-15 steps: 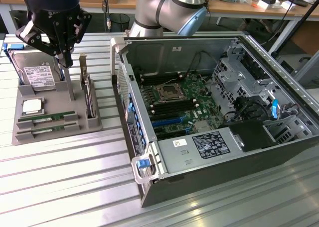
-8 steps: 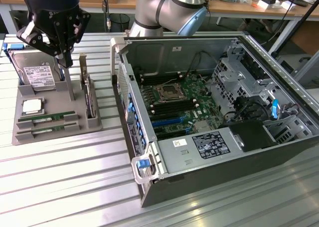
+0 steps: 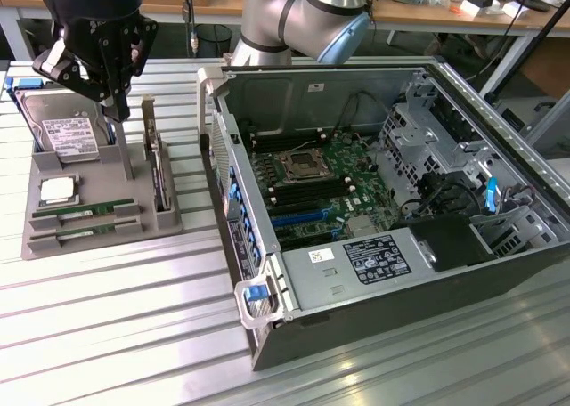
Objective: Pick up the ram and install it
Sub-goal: 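Pick up the ram and move it above insertion slot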
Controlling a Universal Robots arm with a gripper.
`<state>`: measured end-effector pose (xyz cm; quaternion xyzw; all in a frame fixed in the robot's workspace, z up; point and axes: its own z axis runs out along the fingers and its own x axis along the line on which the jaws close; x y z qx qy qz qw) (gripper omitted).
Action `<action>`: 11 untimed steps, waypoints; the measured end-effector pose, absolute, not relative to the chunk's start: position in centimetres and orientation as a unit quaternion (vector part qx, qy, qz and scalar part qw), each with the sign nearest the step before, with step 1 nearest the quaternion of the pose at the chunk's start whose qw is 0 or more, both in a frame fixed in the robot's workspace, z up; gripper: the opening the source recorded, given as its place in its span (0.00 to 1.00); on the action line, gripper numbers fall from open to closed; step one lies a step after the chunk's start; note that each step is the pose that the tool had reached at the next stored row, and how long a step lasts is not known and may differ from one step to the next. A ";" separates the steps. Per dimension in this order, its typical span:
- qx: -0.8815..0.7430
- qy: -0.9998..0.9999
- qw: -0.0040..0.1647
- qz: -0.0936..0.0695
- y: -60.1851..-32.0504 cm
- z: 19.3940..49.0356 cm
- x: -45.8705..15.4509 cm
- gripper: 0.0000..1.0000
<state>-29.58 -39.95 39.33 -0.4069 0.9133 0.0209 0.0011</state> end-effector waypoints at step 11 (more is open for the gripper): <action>-0.463 0.886 -0.001 0.019 -39.9 39.3 -29.6 0.11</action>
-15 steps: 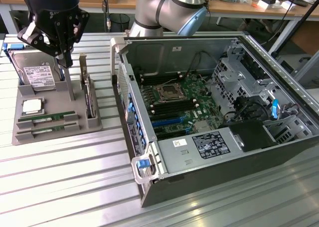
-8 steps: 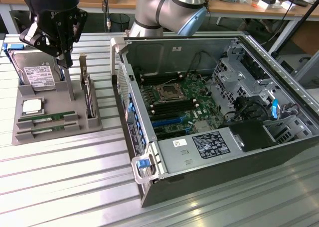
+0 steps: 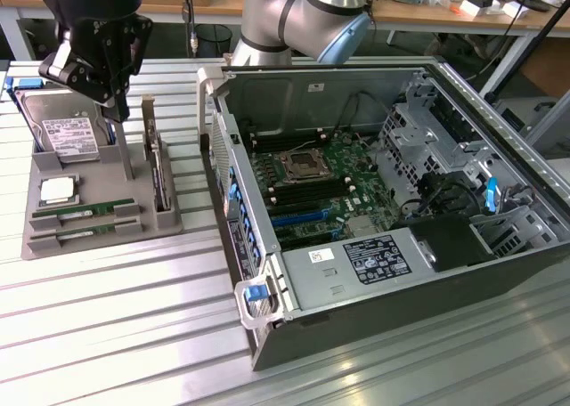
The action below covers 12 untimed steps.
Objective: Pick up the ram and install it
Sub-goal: 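Pick up the ram and move it above insertion slot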
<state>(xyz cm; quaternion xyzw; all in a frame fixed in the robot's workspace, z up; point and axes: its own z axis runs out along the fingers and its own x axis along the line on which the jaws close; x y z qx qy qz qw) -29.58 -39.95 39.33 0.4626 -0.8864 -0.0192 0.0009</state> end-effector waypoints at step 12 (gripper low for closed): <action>0.541 -0.841 0.003 -0.018 -39.9 39.3 -29.6 0.11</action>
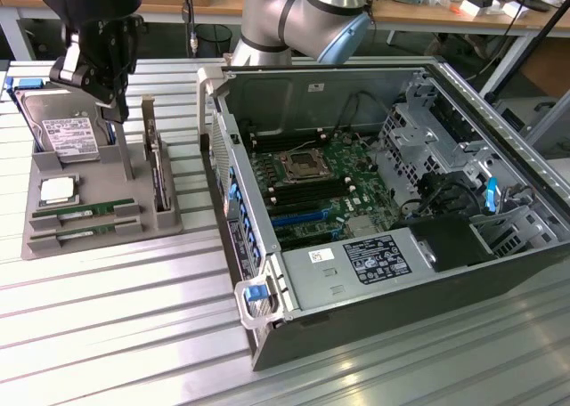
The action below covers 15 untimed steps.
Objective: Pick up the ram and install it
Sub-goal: 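Pick up the ram and move it above insertion slot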
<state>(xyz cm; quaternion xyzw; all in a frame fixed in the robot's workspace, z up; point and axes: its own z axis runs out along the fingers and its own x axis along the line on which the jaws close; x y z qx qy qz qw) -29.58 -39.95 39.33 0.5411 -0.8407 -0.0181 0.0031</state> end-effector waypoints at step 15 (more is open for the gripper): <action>0.616 -0.788 0.005 -0.017 -39.9 39.3 -29.6 0.11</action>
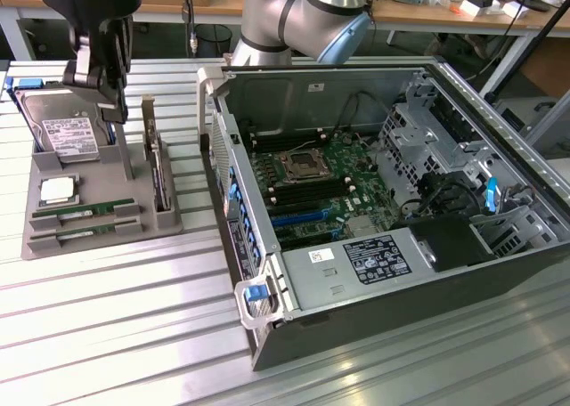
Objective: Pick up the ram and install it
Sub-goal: 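Pick up the ram and move it above insertion slot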
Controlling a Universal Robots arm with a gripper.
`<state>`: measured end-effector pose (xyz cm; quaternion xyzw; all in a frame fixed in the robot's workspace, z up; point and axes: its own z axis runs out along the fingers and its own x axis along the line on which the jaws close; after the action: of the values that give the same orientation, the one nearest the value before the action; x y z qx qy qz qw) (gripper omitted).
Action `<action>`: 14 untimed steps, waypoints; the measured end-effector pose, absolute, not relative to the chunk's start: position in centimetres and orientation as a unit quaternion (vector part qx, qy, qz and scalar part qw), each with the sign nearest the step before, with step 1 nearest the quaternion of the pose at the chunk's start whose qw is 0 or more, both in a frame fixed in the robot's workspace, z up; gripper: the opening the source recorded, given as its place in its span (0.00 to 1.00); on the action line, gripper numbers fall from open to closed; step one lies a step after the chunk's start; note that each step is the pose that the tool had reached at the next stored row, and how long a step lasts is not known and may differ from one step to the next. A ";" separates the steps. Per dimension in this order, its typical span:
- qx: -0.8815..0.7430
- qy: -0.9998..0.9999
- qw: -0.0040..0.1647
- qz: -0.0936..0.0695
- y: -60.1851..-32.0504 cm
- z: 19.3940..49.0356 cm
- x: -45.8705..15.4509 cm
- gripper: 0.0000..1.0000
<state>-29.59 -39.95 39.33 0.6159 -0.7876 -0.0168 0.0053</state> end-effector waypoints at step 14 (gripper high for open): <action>0.673 -0.740 0.008 -0.015 -40.0 39.3 -29.6 0.11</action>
<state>-29.58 -39.95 39.33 0.6725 -0.7399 -0.0151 0.0076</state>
